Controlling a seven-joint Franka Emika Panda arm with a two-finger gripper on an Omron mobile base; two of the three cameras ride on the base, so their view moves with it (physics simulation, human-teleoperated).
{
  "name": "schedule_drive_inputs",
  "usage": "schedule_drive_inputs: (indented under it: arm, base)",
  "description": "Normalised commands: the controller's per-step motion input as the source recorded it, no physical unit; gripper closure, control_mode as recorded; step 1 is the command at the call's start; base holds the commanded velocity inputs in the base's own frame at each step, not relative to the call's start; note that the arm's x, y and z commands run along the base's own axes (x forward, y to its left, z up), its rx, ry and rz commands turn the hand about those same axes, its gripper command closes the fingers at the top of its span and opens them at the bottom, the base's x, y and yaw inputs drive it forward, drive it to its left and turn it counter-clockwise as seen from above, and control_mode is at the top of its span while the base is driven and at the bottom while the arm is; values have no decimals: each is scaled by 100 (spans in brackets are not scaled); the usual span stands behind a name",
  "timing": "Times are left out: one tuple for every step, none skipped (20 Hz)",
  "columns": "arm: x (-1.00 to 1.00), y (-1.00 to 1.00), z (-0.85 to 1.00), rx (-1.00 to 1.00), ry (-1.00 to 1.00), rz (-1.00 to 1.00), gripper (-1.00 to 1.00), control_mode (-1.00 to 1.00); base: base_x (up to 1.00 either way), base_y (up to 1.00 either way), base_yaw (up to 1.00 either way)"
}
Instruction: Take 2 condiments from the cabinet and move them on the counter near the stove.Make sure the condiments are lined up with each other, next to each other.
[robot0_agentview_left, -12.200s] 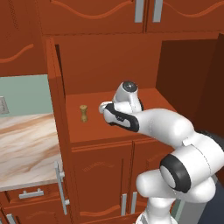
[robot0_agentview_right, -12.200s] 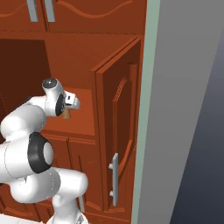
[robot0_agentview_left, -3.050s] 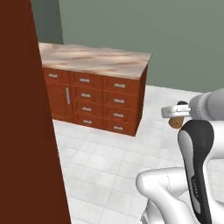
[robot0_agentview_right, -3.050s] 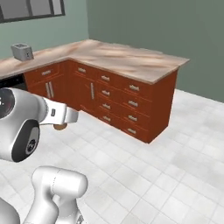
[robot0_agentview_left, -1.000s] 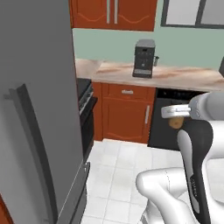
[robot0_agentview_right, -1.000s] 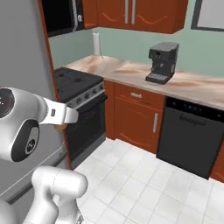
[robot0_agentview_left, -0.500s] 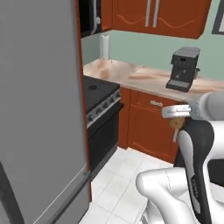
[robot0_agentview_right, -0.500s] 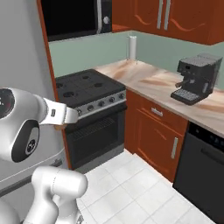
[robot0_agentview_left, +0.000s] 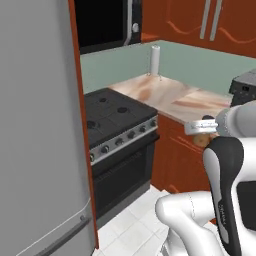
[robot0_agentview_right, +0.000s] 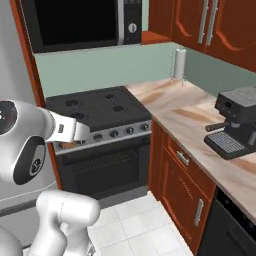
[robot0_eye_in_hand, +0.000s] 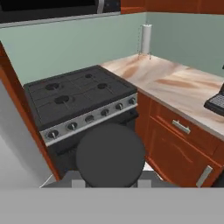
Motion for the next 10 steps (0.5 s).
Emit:
schedule_drive_inputs:
  arm:
    - [0,0,0,0,0,0,100,100]
    - [0,0,0,0,0,0,100,100]
    - [0,0,0,0,0,0,100,100]
    - [0,0,0,0,0,0,100,100]
    - [0,0,0,0,0,0,100,100]
    - [0,0,0,0,0,0,100,100]
    - [0,0,0,0,0,0,100,100]
    - [0,0,0,0,0,0,100,100]
    - [0,0,0,0,0,0,100,100]
    - [0,0,0,0,0,0,100,100]
  base:
    - [24,-91,58]
    - [18,-96,58]
    - [12,-94,57]
    - [0,-79,58]
    - [0,-66,60]
    - [0,-58,60]
    - [0,-43,59]
    - [0,-38,57]
    - [3,-33,46]
    - [0,-22,38]
